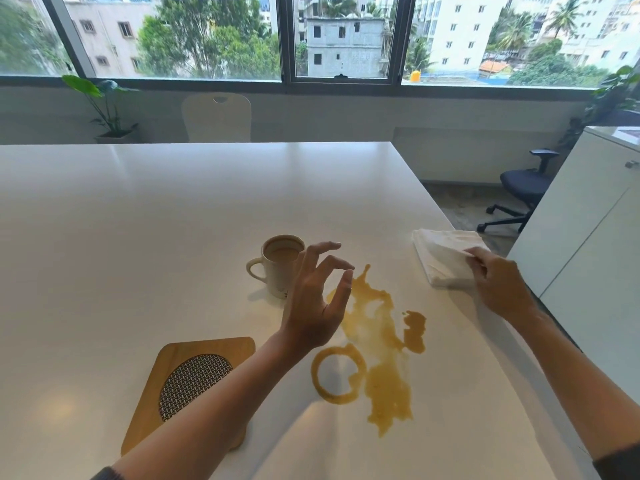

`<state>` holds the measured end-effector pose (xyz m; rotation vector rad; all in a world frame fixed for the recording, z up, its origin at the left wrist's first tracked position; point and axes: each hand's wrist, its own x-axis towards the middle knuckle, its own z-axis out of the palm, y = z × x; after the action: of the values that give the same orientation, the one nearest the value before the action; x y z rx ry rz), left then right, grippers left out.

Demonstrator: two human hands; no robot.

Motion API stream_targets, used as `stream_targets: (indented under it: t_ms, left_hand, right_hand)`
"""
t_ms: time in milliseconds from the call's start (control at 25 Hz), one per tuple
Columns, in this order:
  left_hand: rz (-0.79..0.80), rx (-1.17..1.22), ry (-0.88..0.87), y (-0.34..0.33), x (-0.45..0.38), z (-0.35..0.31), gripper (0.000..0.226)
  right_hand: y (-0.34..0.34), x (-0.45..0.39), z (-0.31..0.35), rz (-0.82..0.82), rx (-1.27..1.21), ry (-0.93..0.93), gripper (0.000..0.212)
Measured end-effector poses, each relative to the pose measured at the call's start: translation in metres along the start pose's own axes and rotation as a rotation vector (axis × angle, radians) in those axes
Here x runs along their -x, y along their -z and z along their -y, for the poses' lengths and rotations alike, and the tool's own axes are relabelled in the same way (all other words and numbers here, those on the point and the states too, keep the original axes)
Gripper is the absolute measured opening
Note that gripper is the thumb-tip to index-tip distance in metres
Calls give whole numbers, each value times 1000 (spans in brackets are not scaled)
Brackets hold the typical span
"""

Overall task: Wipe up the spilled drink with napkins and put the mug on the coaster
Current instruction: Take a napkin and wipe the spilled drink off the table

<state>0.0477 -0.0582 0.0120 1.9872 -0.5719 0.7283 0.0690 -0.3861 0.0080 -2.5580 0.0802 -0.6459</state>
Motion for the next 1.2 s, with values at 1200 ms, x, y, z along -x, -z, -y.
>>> stream_targets:
  t_ms: [1200]
  left_hand:
    - [403,748,623,-19,-2,-41,24]
  right_hand:
    - [43,74,115,397,-982,-353,39]
